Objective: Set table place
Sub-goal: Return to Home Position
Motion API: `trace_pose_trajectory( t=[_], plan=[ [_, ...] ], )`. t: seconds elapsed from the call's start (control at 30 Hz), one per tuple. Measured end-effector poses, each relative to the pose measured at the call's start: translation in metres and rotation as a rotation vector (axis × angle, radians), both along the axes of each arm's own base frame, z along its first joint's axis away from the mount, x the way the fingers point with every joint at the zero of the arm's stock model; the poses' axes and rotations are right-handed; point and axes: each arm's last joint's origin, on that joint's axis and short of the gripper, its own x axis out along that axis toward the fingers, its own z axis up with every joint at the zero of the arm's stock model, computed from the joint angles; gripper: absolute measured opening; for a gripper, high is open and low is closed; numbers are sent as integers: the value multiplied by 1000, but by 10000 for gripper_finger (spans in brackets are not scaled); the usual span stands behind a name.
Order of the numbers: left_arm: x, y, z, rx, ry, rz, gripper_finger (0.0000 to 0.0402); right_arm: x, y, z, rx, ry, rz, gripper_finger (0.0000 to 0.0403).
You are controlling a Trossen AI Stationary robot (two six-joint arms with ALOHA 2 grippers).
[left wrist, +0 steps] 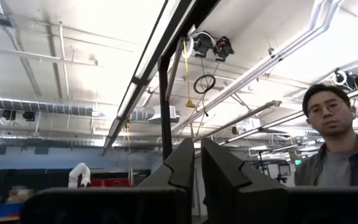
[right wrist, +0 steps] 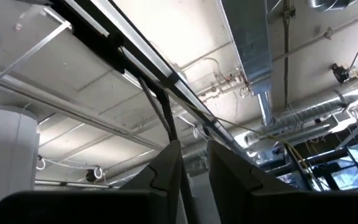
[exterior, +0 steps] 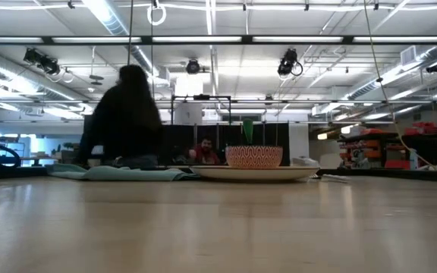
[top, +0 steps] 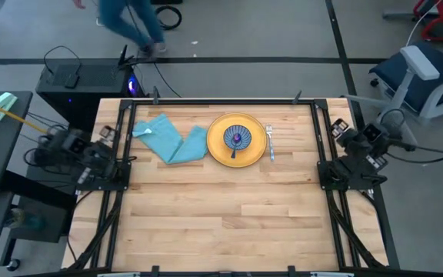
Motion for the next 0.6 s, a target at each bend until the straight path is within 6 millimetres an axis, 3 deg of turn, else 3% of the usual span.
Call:
trace_pose_trajectory(
  t=[0.23,0.6],
  plan=[
    [17,-4,-36,-34,-3,-28,37,12,7,-25,51,31,67,85],
    [27,-5,-68,-97,1,-43,30,19,11,-46,107,43,127,85]
  ],
)
